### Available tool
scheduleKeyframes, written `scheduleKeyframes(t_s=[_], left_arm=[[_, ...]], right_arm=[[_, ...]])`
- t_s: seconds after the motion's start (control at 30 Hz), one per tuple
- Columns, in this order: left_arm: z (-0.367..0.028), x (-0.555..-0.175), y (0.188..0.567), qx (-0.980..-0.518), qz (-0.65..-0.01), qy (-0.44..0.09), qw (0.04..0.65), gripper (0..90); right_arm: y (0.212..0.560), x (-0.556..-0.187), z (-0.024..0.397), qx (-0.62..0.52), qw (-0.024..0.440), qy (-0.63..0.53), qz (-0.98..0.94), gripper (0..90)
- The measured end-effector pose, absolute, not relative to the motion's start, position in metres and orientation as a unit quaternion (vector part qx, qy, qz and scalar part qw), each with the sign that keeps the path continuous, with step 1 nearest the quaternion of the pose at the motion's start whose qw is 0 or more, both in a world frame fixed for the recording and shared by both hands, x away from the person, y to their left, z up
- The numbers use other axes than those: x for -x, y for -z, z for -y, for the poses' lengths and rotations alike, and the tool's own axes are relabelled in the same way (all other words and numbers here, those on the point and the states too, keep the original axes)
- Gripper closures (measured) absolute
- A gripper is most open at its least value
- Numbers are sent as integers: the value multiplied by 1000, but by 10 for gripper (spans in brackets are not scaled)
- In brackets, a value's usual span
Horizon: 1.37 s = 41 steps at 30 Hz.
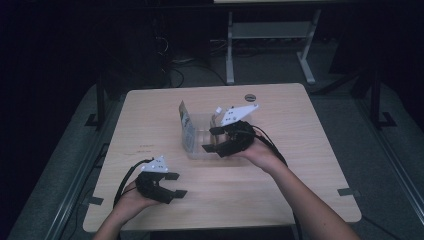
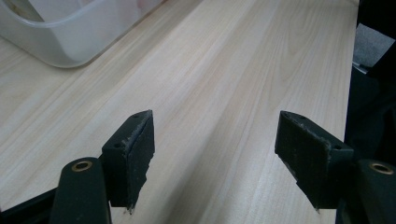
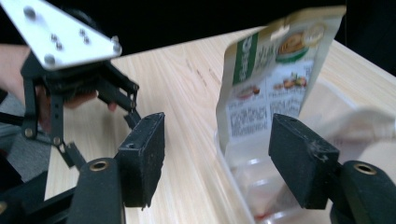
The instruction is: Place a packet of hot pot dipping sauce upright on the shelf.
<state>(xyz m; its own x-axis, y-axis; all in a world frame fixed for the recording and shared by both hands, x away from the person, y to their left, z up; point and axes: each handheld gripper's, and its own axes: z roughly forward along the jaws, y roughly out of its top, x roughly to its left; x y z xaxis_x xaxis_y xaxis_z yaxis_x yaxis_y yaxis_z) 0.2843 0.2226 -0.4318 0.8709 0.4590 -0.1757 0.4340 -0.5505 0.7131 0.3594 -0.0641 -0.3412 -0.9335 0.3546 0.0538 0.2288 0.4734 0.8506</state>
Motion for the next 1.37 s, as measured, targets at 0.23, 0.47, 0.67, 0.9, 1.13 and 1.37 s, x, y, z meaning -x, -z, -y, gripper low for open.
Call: scheduleKeyframes(t_s=[0.23,0.47,0.67,0.9,1.13,1.37], left_arm=[[-221,-284,434,-883,-250,-14,397,281],[-219,-282,435,-882,-251,-14,398,264],[-220,-280,437,-884,-252,-23,393,229],[-225,-276,436,-881,-258,-33,395,217],[-230,-271,438,-877,-273,-37,393,217],[-228,-268,440,-883,-258,-53,387,217]], right_arm=[[360,-338,87,-177,71,-475,-859,343],[377,-321,109,-196,72,-466,-860,326],[395,-310,132,-214,86,-460,-858,288],[417,-301,157,-238,95,-453,-854,261],[435,-293,180,-264,104,-437,-854,238],[440,-289,186,-268,116,-424,-857,212]])
